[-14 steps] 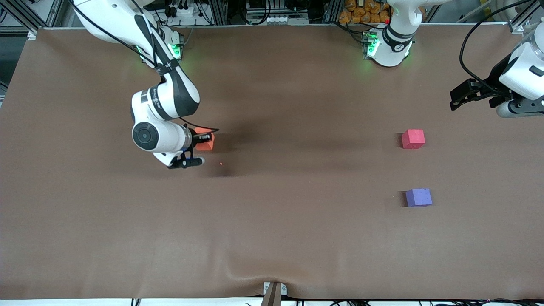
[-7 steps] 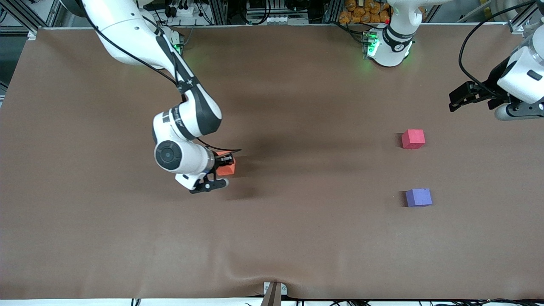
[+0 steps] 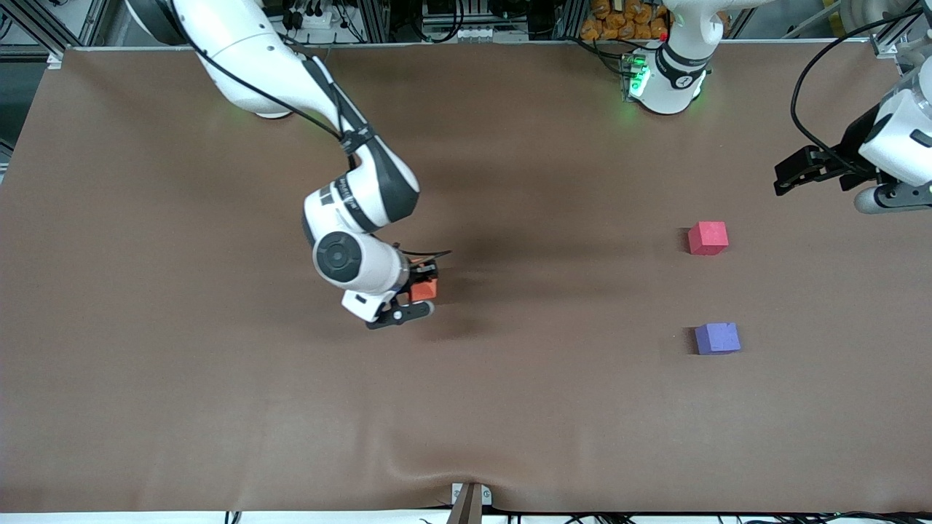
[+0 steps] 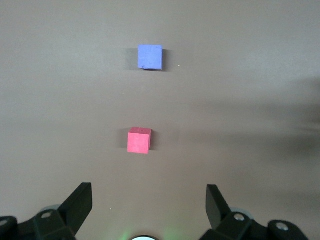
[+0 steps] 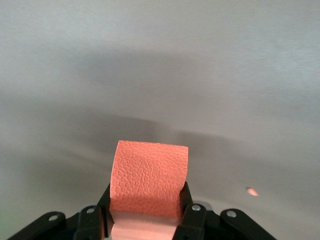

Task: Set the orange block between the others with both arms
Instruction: 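Carry the orange cube with the right gripper toward the pink cube, then release the orange cube with the right gripper while the left gripper reaches, then grasp the orange cube with the left gripper while the right gripper retracts, then carry the orange cube with the left gripper between pink and purple cubes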

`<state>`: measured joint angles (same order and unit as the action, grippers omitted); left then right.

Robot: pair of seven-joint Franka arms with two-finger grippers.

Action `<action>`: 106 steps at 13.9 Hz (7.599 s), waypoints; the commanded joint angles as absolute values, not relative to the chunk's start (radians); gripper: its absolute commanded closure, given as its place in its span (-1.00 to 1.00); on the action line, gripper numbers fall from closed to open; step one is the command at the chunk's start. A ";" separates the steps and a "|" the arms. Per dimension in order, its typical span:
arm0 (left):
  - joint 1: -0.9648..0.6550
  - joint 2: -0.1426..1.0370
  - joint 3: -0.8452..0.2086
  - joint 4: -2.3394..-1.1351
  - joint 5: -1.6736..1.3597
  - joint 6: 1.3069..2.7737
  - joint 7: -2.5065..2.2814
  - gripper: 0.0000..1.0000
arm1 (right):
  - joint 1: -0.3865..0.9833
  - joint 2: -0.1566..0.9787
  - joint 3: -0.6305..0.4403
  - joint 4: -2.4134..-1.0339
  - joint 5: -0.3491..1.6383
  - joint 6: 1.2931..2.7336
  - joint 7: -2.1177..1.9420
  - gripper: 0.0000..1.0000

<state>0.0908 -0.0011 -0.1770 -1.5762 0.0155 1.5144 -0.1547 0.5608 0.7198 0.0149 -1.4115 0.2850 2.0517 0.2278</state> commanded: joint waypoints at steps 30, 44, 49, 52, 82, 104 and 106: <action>0.092 0.067 -0.212 -1.552 0.015 1.525 -0.115 -1.00 | 0.697 0.784 -0.020 -1.255 0.186 2.155 0.502 -1.00; -0.409 0.546 -0.203 -1.362 0.066 1.920 -0.751 -1.00 | 0.223 0.326 -0.115 -1.410 0.150 1.732 0.020 -1.00; -0.538 0.693 -0.141 -1.321 0.071 2.062 -0.863 -1.00 | 0.054 0.108 -0.107 -1.495 0.087 1.626 -0.077 -1.00; -0.664 0.747 -0.036 -1.321 0.069 2.129 -0.928 -1.00 | 0.012 0.017 -0.110 -1.503 0.060 1.499 -0.072 -1.00; -0.690 0.808 -0.038 -1.420 0.029 2.152 -0.930 1.00 | -0.005 -0.018 -0.097 -1.471 -0.031 1.401 -0.048 -1.00; 0.017 0.356 -0.038 -2.038 0.083 2.299 -0.049 1.00 | -0.006 -0.018 -0.095 -1.473 -0.029 1.396 -0.048 -1.00; 0.020 0.354 -0.038 -2.060 0.083 2.307 -0.049 1.00 | -0.006 -0.018 -0.095 -1.473 -0.029 1.396 -0.048 -1.00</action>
